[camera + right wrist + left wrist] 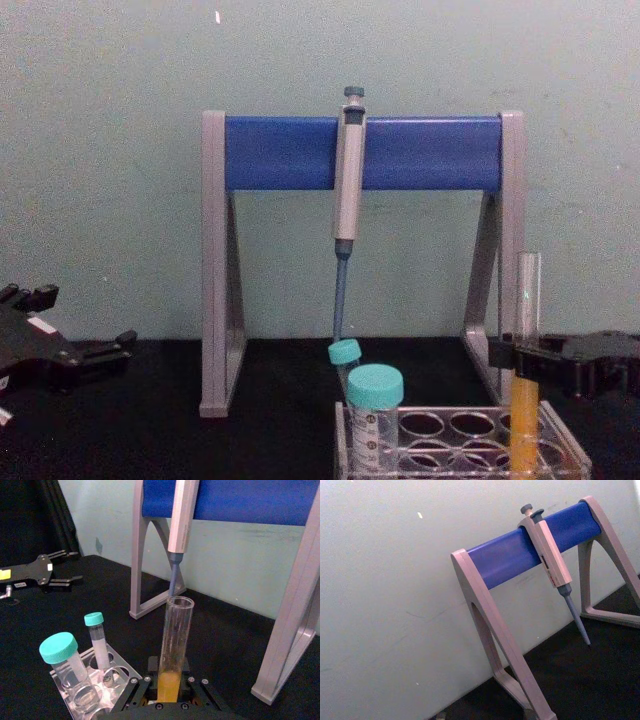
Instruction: Pick up the test tube from the test tube rack, shake it, then place it back into the test tube rack.
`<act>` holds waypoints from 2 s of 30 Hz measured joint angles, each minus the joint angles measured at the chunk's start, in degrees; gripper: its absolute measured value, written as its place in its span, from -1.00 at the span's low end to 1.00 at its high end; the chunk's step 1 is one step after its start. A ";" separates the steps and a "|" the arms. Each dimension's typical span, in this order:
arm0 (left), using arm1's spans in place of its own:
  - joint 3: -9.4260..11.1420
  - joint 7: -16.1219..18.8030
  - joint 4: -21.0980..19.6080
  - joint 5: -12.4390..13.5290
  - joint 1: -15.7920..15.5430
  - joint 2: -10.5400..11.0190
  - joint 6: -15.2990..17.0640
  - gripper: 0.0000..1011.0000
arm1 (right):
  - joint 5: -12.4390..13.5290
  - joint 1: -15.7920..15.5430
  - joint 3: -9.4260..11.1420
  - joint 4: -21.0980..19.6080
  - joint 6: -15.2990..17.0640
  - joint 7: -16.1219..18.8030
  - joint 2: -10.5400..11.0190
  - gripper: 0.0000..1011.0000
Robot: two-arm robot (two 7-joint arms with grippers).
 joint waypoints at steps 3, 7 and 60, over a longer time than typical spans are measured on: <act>0.00 0.00 0.00 0.00 0.00 0.00 0.00 0.98 | -0.18 0.00 -0.21 -0.32 -0.38 0.01 0.15 -0.53; 0.00 0.00 0.00 0.00 0.00 0.00 0.00 0.98 | -1.12 -0.03 -0.68 -1.12 -0.95 -0.23 0.49 -0.53; 0.00 0.00 0.00 0.00 0.00 0.00 0.00 0.98 | -3.05 -1.58 4.28 -8.39 -9.75 -2.28 -2.87 -0.53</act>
